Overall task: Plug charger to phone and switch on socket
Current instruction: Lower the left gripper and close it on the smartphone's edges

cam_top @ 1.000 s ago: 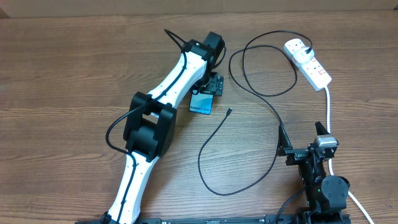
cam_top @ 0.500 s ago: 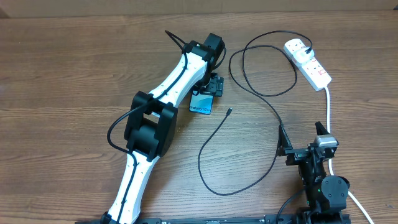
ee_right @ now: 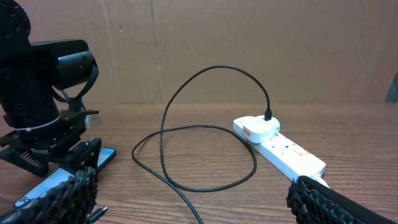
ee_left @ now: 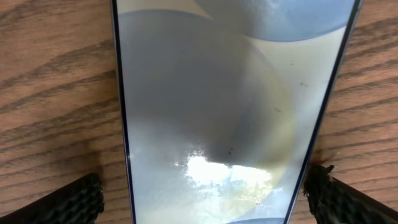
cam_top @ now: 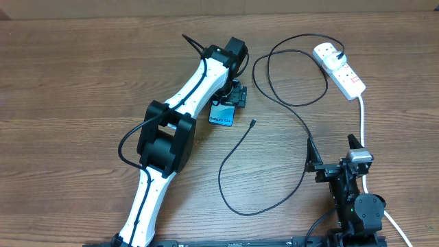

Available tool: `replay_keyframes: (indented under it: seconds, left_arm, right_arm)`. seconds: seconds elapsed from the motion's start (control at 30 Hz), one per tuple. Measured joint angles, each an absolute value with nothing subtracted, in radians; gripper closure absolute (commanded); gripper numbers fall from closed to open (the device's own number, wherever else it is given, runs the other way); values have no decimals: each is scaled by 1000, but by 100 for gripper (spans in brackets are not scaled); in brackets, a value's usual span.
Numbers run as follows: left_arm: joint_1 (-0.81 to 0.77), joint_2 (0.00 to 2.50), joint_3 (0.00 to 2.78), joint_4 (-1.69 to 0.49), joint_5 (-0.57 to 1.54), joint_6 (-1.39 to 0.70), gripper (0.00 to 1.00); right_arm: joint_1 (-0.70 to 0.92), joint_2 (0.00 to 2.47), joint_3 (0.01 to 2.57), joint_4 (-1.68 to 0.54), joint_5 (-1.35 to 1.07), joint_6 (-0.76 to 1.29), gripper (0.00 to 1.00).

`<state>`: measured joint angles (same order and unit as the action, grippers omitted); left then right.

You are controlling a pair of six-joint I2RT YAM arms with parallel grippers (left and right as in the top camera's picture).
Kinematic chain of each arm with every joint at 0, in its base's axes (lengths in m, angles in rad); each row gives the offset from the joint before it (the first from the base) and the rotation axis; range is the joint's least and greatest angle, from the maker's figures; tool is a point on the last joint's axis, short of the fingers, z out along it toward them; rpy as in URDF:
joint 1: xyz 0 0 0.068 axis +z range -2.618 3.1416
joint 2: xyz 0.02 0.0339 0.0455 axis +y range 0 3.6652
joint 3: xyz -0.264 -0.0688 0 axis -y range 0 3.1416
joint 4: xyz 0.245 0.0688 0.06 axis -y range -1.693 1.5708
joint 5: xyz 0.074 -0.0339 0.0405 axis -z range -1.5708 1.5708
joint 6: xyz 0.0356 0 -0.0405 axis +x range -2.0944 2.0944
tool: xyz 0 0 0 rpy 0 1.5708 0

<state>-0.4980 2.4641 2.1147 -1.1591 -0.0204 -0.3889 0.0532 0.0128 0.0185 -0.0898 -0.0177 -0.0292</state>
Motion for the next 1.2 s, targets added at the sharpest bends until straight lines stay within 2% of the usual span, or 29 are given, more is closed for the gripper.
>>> replay_keyframes:
  seconds: [1.2]
  left_arm:
    - [-498, 2464, 2104, -1138, -15, -385, 0]
  right_arm:
    - [53, 13, 19, -90, -18, -30, 0]
